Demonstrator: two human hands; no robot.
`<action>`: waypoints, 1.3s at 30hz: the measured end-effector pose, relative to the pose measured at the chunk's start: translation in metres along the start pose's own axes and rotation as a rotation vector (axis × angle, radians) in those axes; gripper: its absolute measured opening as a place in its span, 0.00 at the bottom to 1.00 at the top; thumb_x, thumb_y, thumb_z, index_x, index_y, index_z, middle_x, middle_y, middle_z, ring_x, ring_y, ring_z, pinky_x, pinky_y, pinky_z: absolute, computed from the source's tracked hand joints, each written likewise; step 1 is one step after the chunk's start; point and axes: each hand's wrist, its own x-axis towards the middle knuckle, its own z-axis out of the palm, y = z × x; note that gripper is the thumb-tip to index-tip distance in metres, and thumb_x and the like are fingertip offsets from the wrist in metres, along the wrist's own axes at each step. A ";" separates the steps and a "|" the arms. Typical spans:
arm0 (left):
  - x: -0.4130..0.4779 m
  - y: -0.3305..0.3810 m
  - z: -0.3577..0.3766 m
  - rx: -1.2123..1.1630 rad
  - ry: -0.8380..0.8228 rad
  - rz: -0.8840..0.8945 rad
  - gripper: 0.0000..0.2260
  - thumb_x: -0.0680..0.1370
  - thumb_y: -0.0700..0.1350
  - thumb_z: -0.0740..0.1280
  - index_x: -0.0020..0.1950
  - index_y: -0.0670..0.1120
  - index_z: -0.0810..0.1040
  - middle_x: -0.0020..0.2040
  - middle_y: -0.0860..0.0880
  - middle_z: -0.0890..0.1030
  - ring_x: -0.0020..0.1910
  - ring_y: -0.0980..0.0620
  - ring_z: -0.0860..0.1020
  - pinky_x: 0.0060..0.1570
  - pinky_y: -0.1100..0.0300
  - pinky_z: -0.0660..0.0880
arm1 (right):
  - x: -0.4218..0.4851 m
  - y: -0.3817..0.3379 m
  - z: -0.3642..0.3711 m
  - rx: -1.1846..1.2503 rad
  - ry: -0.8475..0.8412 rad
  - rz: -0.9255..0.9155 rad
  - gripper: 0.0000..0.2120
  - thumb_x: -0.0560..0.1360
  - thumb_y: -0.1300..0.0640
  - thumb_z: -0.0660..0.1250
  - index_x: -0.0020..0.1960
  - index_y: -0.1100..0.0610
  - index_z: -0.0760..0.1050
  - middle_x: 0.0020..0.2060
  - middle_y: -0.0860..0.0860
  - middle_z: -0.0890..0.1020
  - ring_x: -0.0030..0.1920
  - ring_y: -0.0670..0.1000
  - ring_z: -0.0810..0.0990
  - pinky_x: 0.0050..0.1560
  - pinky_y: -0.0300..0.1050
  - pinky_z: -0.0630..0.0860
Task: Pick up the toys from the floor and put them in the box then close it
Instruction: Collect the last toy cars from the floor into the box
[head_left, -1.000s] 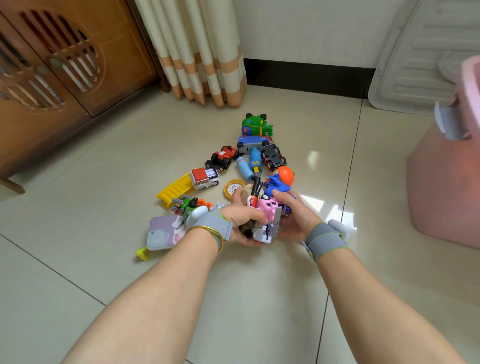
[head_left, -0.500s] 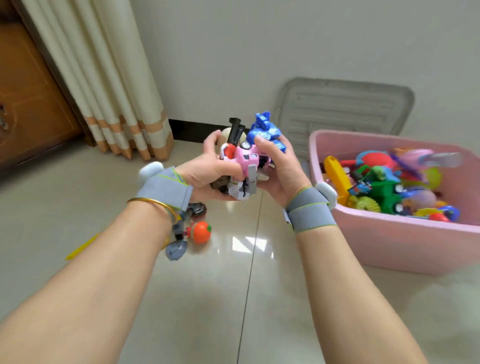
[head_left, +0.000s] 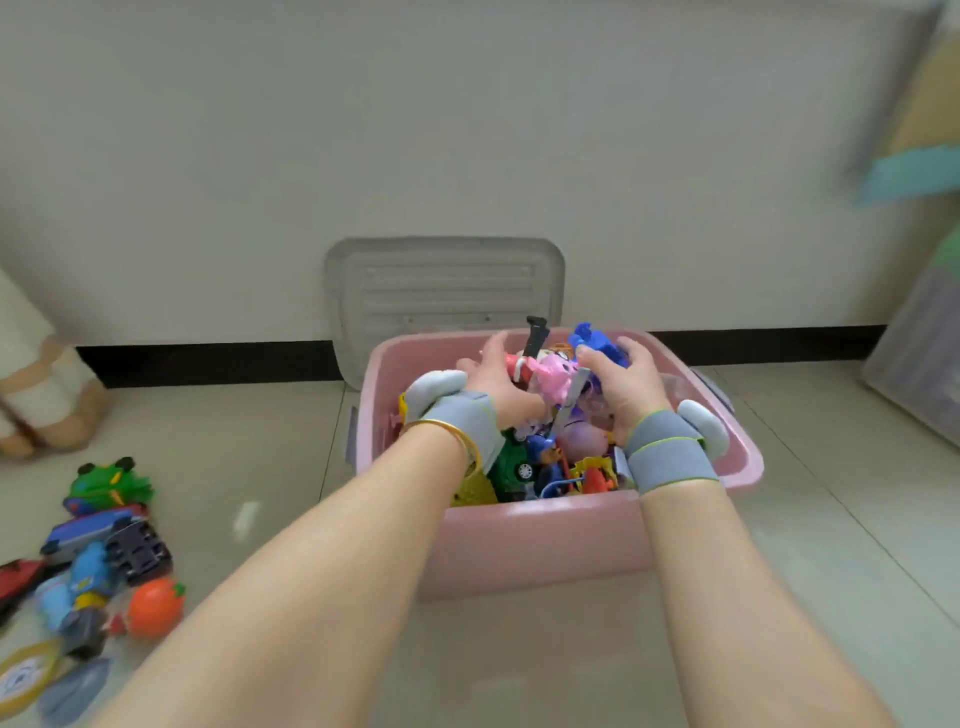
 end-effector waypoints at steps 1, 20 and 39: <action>0.004 -0.004 0.003 0.135 0.047 0.015 0.45 0.68 0.51 0.72 0.77 0.58 0.48 0.70 0.42 0.59 0.69 0.39 0.66 0.69 0.50 0.65 | 0.004 0.003 -0.007 -0.164 0.017 0.002 0.38 0.65 0.49 0.71 0.72 0.55 0.63 0.66 0.58 0.74 0.59 0.59 0.77 0.59 0.55 0.75; 0.008 -0.083 -0.039 0.607 0.017 -0.016 0.27 0.82 0.50 0.53 0.78 0.56 0.46 0.78 0.43 0.57 0.75 0.40 0.58 0.74 0.48 0.56 | 0.013 0.019 0.038 -1.472 -0.318 -0.233 0.22 0.76 0.54 0.56 0.70 0.49 0.64 0.67 0.55 0.72 0.70 0.60 0.67 0.72 0.53 0.59; -0.214 -0.397 -0.249 0.246 0.589 -0.745 0.20 0.77 0.36 0.60 0.69 0.43 0.71 0.67 0.36 0.65 0.63 0.36 0.72 0.67 0.53 0.69 | -0.237 0.160 0.340 -1.189 -0.926 -0.325 0.23 0.77 0.55 0.61 0.71 0.54 0.65 0.65 0.60 0.71 0.64 0.62 0.72 0.62 0.47 0.69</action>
